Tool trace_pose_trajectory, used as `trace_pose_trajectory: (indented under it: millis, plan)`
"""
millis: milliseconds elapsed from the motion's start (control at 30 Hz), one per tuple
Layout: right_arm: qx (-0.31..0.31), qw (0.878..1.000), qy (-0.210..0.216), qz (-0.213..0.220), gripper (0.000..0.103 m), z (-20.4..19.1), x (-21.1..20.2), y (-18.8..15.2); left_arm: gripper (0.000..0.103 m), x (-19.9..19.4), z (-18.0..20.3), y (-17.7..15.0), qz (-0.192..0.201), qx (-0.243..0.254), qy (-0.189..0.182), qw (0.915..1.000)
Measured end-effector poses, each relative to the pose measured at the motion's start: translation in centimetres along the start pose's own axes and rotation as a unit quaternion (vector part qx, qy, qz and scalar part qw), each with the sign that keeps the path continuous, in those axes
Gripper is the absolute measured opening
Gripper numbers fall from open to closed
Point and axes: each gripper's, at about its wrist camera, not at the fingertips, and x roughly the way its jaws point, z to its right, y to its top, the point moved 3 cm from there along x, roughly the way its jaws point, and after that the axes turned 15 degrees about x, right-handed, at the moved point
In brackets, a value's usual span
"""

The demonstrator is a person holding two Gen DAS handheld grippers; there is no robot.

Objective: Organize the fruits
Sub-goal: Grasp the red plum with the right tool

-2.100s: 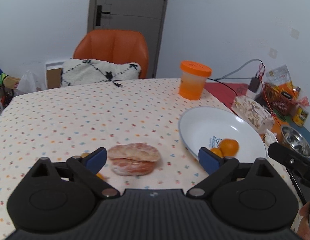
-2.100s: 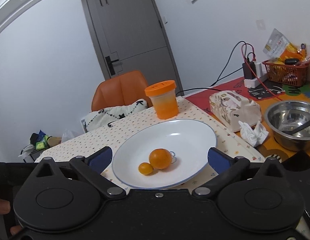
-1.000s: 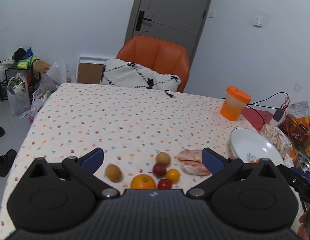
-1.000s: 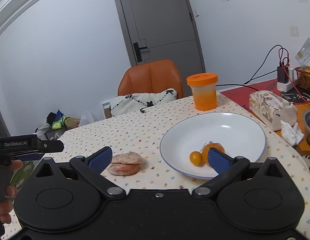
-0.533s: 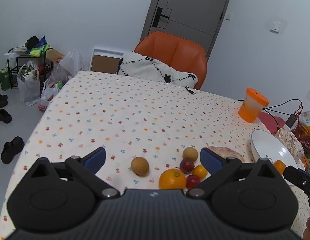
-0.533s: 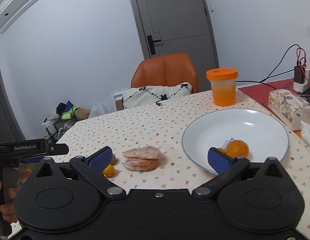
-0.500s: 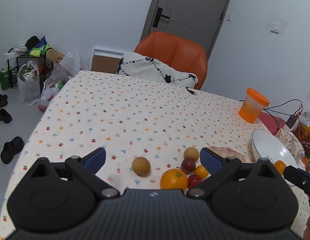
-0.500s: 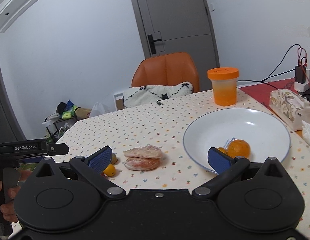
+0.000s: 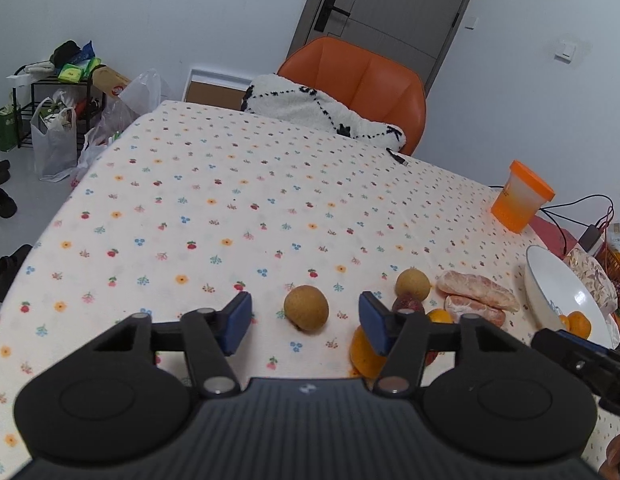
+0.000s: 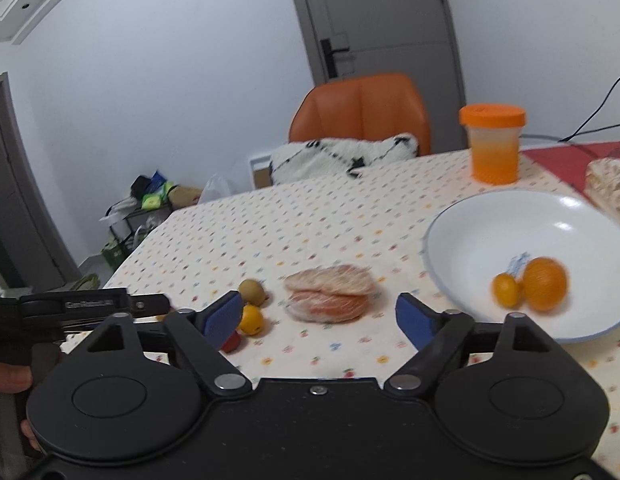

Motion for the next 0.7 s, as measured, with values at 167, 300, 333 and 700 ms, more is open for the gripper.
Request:
trace_pose_trajectory:
  millis: [167, 300, 333, 700]
  plan:
    - [-0.008, 1.000, 0.003, -0.020, 0.061, -1.0, 1.4, -0.8, 0.045, 0.6, -0.1, -0.2, 0.002, -0.002, -0.003, 1.0000]
    - [-0.003, 0.999, 0.008, -0.040, 0.051, -1.3, 2.4, -1.3, 0.037, 0.8, -0.2, -0.4, 0.010, -0.003, -0.005, 0.9999]
    - [-0.005, 0.999, 0.009, -0.043, 0.049, -1.4, 2.6, -1.3, 0.034, 0.8, -0.2, -0.4, 0.011, -0.004, -0.008, 0.9999]
    - [-0.025, 0.997, 0.020, -0.076, 0.042, -3.1, 4.6, -2.5, 0.024, 0.8, 0.5, -0.7, 0.019, 0.003, -0.023, 0.9996]
